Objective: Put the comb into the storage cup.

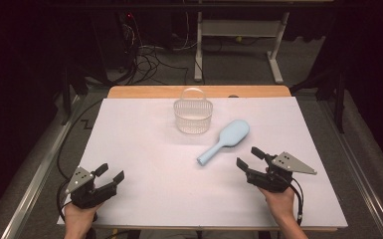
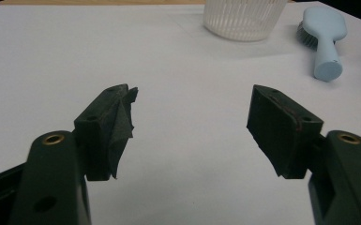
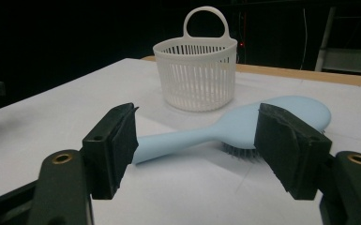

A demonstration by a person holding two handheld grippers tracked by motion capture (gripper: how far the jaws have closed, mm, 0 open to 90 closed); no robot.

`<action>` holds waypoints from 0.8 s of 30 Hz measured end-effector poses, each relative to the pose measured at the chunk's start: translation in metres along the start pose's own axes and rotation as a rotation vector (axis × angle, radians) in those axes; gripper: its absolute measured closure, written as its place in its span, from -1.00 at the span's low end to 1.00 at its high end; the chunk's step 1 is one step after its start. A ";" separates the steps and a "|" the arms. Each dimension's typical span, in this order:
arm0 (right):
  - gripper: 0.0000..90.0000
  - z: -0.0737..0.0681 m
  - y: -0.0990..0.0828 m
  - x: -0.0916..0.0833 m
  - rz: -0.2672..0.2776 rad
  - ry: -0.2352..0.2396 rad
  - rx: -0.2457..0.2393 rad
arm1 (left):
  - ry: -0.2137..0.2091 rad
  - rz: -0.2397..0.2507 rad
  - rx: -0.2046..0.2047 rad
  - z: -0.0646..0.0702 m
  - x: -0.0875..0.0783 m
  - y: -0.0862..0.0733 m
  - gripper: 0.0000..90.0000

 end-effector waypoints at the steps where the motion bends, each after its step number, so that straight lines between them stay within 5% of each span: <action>1: -0.31 0.000 0.000 0.000 0.000 0.000 0.000 | 0.000 0.000 0.000 0.000 0.000 0.000 -0.30; 14: -0.19 -0.012 0.013 0.025 -0.007 0.054 0.020 | 0.001 0.000 -0.001 -0.001 0.000 0.000 -0.30; 24: 0.17 -0.017 0.017 0.043 -0.156 0.072 -0.001 | -0.003 -0.001 0.002 -0.001 0.000 0.000 -0.30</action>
Point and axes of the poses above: each handheld gripper's, and its own axes: x roughly forward along the jaws, y roughly out of its top, z roughly to its right, the point moved 4 cm from there along x, roughly forward along the jaws, and after that the axes turned 2 degrees about -y, right-handed, at the moved point
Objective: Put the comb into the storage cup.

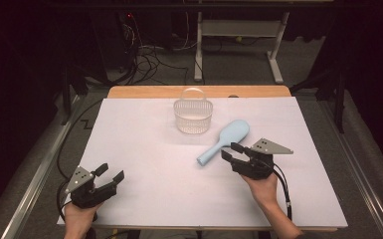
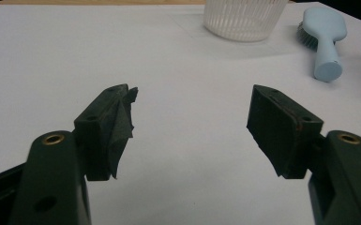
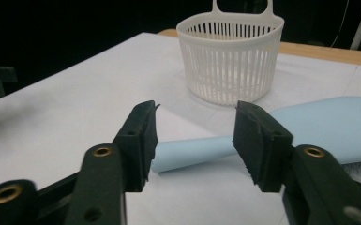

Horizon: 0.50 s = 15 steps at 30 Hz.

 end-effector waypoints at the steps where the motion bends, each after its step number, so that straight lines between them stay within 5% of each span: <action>1: 0.21 0.000 0.001 0.002 -0.011 0.002 -0.001 | -0.001 0.001 0.001 0.000 0.000 0.000 -0.30; 9: 0.41 -0.001 0.010 0.017 -0.075 0.014 0.002 | -0.001 0.000 0.001 0.001 0.001 0.000 -0.30; 15: 0.56 -0.003 0.017 0.028 -0.173 0.031 0.012 | 0.001 0.001 0.001 0.001 0.001 0.000 -0.29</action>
Point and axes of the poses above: each handheld gripper's, and its own axes: x roughly forward along the jaws, y roughly out of its top, z roughly to its right, the point moved 4 cm from there along x, roughly forward along the jaws, and after that the axes turned 2 degrees about -y, right-handed, at the moved point
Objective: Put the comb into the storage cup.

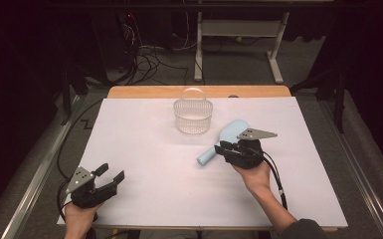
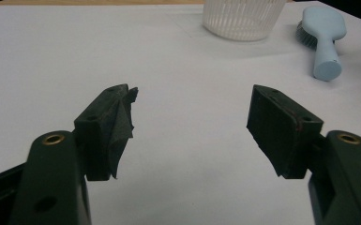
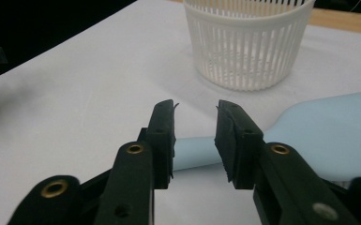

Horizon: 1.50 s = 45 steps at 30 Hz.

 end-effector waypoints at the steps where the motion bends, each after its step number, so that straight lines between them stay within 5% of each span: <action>1: 0.60 0.000 0.002 0.002 -0.019 0.000 -0.002 | -0.001 -0.002 0.000 0.000 0.000 0.000 -0.30; 11: 1.00 0.003 0.016 0.018 -0.158 -0.004 -0.035 | -0.002 -0.001 0.003 0.001 0.001 0.000 -0.30; 20: 1.00 0.003 0.025 0.046 -0.357 -0.041 -0.077 | -0.006 0.000 0.000 0.000 0.001 0.001 -0.29; 27: 1.00 0.001 0.029 0.065 -0.456 -0.069 -0.106 | -0.003 -0.001 -0.002 -0.001 0.001 0.001 -0.30; 45: 1.00 -0.003 0.022 0.101 -0.614 -0.088 -0.123 | -0.004 0.006 -0.003 0.000 0.001 0.002 -0.30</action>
Point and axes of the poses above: each handheld gripper's, and its own axes: x roughly forward along the jaws, y roughly out of its top, z roughly to its right, the point moved 4 cm from there along x, roughly forward along the jaws, and after that the axes turned 2 degrees about -y, right-handed, at the moved point
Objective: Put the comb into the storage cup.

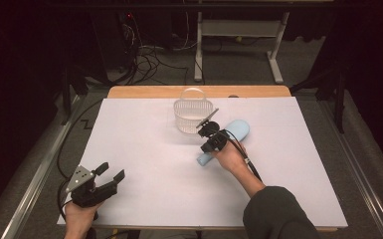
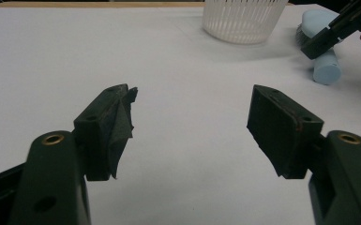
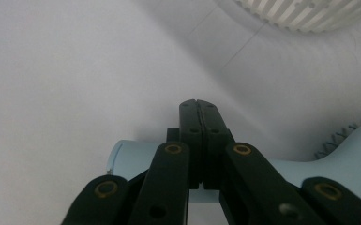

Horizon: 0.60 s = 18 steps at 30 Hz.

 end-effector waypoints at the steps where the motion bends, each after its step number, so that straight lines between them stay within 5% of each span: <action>1: 1.00 0.000 0.000 0.000 0.000 0.000 0.000 | 0.000 -0.001 0.001 0.000 0.000 0.000 -0.30; 18: 1.00 -0.004 -0.008 -0.004 -0.060 -0.005 -0.003 | -0.003 -0.004 0.003 0.000 0.000 0.000 -0.30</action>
Point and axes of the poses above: each handheld gripper's, and its own axes: x roughly forward along the jaws, y roughly out of its top, z roughly to its right, the point moved 4 cm from there along x, roughly forward along the jaws, and after that the axes turned 2 degrees about -y, right-handed, at the moved point
